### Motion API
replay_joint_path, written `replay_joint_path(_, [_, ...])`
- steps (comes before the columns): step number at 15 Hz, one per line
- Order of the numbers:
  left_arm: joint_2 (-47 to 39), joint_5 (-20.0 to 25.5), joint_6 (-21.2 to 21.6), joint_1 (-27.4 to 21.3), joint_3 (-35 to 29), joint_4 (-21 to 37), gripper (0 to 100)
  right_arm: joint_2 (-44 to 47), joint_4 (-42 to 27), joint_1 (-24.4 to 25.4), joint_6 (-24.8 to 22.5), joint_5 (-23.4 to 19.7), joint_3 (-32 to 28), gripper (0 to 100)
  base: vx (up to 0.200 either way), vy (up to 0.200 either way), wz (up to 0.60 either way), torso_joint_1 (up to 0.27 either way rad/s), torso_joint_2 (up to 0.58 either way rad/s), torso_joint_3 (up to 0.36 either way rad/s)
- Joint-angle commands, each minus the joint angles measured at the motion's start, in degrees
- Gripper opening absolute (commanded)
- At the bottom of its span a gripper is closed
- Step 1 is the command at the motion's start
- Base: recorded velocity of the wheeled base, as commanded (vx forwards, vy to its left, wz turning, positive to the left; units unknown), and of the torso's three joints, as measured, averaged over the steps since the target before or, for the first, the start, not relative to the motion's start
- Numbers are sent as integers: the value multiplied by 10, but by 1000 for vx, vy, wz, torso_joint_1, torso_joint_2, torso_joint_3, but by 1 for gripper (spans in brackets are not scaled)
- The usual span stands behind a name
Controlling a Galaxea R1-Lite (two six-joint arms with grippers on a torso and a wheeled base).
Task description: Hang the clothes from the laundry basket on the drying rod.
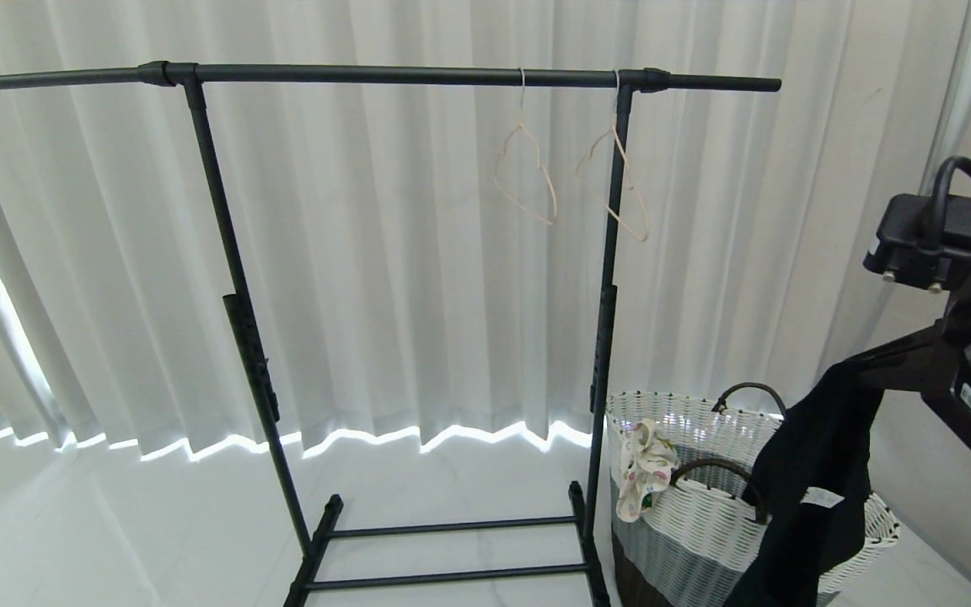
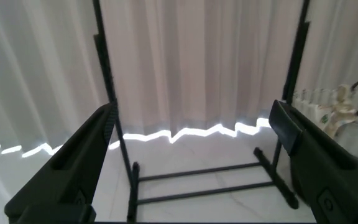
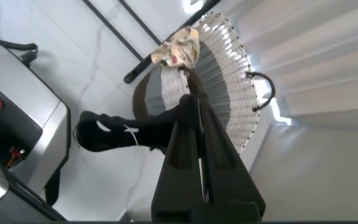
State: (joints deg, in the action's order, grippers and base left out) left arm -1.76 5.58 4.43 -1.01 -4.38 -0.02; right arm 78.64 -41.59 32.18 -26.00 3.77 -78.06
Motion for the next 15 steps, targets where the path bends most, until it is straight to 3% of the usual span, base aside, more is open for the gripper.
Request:
replay_joint_path(1, [-198, 26, -23, -25, -172, -4, 100, 29, 0, 16, 0, -2, -19, 0, 0, 0, 0, 0, 0, 0])
replay_joint_path(2, [-241, 27, -27, -27, -206, -5, 100, 35, 0, 19, 1, -3, -25, 0, 0, 0, 0, 0, 0, 0])
replay_joint_path(3, [-376, 27, -37, -44, -323, -5, 100, 50, 1, 29, 1, -9, -37, 0, 0, 0, 0, 0, 0, 0])
replay_joint_path(5, [-505, 27, -69, -133, -426, -20, 100, 71, 5, 35, 1, -10, -54, 0, 0, 0, 0, 0, 0, 0])
replay_joint_path(6, [-544, 23, -83, -183, -447, -32, 100, 82, 6, 36, 2, -16, -65, 0, 0, 0, 0, 0, 0, 0])
replay_joint_path(8, [-614, -13, -91, -280, -431, -34, 100, 100, 6, 36, 10, -24, -90, 0, 0, 0, 0, 0, 0, 0])
replay_joint_path(10, [-664, -40, -93, -345, -390, -34, 100, 121, 6, 50, 51, -46, -122, 0, 0, 0, 0, 0, 0, 0])
replay_joint_path(13, [-718, -39, -130, -438, -376, -38, 100, 135, 6, 59, 69, -47, -134, 0, 0, 0, 0, 0, 0, 0])
replay_joint_path(15, [-789, -40, -144, -478, -375, -96, 100, 141, 6, 61, 55, -47, -134, 0, 0, 0, 0, 0, 0, 0])
